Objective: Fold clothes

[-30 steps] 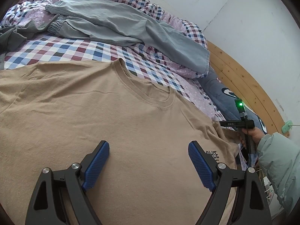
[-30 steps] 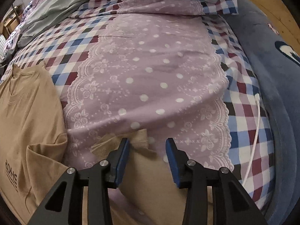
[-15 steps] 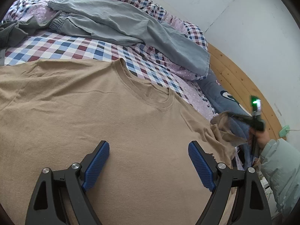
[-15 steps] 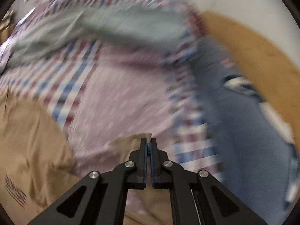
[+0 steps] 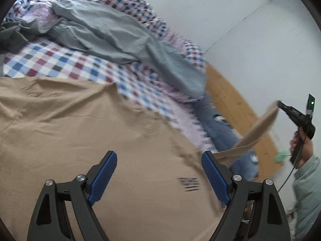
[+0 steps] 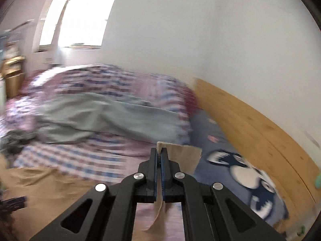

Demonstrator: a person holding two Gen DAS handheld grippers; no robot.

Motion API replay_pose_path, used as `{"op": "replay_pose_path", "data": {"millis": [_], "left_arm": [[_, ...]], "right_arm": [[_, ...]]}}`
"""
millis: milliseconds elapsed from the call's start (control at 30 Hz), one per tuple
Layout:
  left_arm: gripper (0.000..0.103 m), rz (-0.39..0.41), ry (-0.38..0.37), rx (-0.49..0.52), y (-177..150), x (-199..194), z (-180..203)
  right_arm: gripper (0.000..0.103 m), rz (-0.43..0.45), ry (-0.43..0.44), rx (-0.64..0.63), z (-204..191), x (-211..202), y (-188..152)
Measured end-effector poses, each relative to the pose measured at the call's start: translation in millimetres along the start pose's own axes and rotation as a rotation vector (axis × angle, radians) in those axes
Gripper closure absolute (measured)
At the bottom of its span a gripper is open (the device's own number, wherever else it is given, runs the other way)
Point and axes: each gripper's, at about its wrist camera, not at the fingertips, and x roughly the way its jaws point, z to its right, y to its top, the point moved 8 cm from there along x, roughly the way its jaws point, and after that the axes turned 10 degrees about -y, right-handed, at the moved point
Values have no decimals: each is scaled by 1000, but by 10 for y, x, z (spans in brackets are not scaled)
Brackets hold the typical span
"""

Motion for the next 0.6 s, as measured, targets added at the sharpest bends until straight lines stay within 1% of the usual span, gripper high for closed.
{"op": "replay_pose_path", "data": {"millis": [67,133,200,267,333,367,433,467,500,533,567,600], "left_arm": [[14,14,-112,-65,50,-71,76],[14,45,-169,-117,116,-148,89],[14,64,-152,-156,152,-214,-25],[14,80,-127,-193,183,-279,-154],[14,97,-102,-231,214,-345,-282],[14,105,-89,-249,229,-378,-346],[14,122,-64,-287,258,-444,-475],[14,130,-52,-305,272,-478,-539],[14,138,-39,-324,286,-512,-604],[14,146,-27,-343,300,-545,-668],[14,155,-14,-361,314,-579,-733],[14,163,-1,-380,327,-614,-797]], "right_arm": [[102,4,98,-53,-581,-212,-7],[102,-23,210,-88,-1242,-303,-123],[102,-63,315,-120,-1893,-332,-308],[101,-113,415,-184,-2485,-332,-574],[101,-194,533,-292,-3108,-356,-927],[99,-218,567,-321,-3289,-393,-1035],[90,-255,619,-365,-3531,-415,-1234],[86,-253,633,-354,-3541,-425,-1259],[69,-249,646,-341,-3544,-435,-1281],[52,-231,655,-300,-3487,-437,-1273],[45,-216,657,-253,-3392,-417,-1250],[35,-197,656,-178,-3242,-369,-1223]]}}
